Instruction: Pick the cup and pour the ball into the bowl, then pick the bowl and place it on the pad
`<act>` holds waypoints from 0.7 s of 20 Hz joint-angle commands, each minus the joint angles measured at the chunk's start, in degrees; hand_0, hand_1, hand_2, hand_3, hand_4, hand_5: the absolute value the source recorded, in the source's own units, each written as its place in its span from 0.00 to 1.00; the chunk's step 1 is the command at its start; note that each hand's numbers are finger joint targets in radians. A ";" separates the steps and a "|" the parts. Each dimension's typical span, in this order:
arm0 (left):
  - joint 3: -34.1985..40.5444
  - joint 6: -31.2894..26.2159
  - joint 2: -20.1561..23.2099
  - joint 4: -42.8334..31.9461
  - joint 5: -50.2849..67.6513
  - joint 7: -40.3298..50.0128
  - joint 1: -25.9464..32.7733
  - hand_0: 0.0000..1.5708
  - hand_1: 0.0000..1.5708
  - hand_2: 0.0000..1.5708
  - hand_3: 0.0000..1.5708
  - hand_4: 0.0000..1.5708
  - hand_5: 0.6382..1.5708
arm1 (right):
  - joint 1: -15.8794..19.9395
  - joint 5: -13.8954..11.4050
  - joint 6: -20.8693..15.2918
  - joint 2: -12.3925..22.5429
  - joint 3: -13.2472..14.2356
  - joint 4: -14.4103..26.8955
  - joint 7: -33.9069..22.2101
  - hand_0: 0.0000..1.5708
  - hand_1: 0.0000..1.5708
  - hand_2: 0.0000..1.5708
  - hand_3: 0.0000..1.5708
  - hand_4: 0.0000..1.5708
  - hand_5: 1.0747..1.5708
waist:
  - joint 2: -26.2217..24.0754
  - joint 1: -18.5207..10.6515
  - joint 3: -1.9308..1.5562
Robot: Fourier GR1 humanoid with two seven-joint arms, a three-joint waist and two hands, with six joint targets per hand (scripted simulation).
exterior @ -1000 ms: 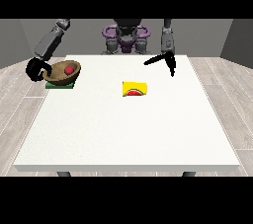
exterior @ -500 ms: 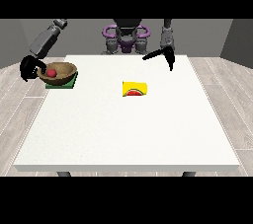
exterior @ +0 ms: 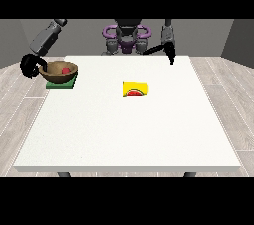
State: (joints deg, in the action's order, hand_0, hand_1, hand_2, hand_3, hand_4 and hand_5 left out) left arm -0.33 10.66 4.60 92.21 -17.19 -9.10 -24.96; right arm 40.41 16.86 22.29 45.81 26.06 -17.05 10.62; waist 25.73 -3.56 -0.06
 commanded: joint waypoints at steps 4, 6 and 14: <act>-0.48 -0.04 -0.67 -1.30 -0.30 0.25 1.12 0.00 0.00 0.00 0.00 0.00 0.99 | -3.18 -4.83 -3.55 -1.71 -4.45 -1.40 1.81 1.00 1.00 1.00 0.77 0.43 0.97 | -2.76 0.58 0.03; 0.65 -0.17 0.35 2.48 0.35 0.85 -0.81 0.00 0.00 0.00 0.00 0.00 0.99 | -0.97 -2.65 -2.58 2.74 -1.63 1.34 -1.50 1.00 1.00 1.00 1.00 0.37 0.93 | 2.24 0.41 -0.03; 0.56 -2.97 2.41 7.21 1.39 2.02 0.36 0.00 0.00 0.00 0.00 0.00 0.99 | 1.11 -5.15 -7.58 7.69 -2.33 1.10 -1.67 0.00 0.00 0.26 0.15 0.00 0.83 | 4.26 -0.86 -0.05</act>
State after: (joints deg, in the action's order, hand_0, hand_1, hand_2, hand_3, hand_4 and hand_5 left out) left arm 0.39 9.09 5.96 96.89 -16.18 -7.94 -24.42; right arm 39.49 11.87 15.75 51.37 23.30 -16.57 10.45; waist 28.19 -3.87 -0.09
